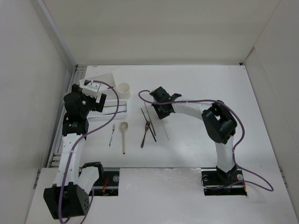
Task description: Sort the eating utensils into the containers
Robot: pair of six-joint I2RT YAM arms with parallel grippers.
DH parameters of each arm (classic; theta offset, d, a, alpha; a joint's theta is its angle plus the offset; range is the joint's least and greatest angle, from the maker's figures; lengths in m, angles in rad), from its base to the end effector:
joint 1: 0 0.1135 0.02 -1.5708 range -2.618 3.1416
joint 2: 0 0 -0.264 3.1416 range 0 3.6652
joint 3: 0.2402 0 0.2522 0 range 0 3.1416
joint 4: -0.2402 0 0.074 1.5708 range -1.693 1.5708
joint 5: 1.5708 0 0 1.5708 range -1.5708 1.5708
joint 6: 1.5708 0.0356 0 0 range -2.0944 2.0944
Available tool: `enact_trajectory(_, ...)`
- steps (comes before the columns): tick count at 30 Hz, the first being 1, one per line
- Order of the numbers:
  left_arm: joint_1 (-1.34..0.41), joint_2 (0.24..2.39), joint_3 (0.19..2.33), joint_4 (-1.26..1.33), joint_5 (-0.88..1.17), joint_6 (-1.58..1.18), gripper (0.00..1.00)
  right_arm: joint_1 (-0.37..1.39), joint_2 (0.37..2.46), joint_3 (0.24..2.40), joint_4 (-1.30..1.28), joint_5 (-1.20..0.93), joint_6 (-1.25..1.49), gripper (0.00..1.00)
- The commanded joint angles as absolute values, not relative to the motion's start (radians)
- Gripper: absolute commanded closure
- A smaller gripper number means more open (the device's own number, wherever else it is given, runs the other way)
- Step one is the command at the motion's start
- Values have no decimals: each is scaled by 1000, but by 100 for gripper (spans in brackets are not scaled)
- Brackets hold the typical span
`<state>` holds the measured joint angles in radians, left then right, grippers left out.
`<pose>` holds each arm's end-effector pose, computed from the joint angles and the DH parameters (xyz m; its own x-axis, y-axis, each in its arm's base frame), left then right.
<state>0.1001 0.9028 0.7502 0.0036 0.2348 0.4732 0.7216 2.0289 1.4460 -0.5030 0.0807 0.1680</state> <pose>0.2149 0.0133 0.3267 -0.0714 0.4383 -0.8960 0.1846 0.8886 0.4200 0.3212 0.2788 0.1687 -0.7602 -0.4469 -0.4715 -0.5103 0.8600 0.0076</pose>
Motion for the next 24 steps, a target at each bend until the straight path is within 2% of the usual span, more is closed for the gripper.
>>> enact_trajectory(1, 101, 877, 742, 44, 236, 463, 0, 729, 2069, 1424, -545, 104, 190, 84)
enact_trajectory(2, 101, 877, 742, 44, 236, 463, 0, 729, 2069, 1424, -545, 104, 199, 99)
enact_trajectory(5, 101, 877, 742, 44, 245, 463, 0, 693, 2033, 1401, -511, 68, 221, 100)
enact_trajectory(6, 101, 877, 742, 31, 258, 477, 5, 683, 2017, 1401, -493, 67, 233, 100)
enact_trajectory(8, 101, 877, 742, 6, 336, 500, 10, 652, 1982, 1401, -476, 57, 233, 100)
enact_trajectory(11, 101, 902, 784, -66, 507, 518, 10, 641, 1898, 1411, -430, 57, 209, 100)
enact_trajectory(14, 101, 936, 816, -91, 709, 502, 8, 641, 1815, 1422, -370, 38, 199, 100)
enact_trajectory(20, 67, 1043, 909, -48, 945, 419, 3, 641, 1669, 1474, -203, -23, 239, 100)
enact_trajectory(24, 32, 1153, 1038, 21, 1122, 252, 0, 641, 1647, 1545, -106, -86, 282, 100)
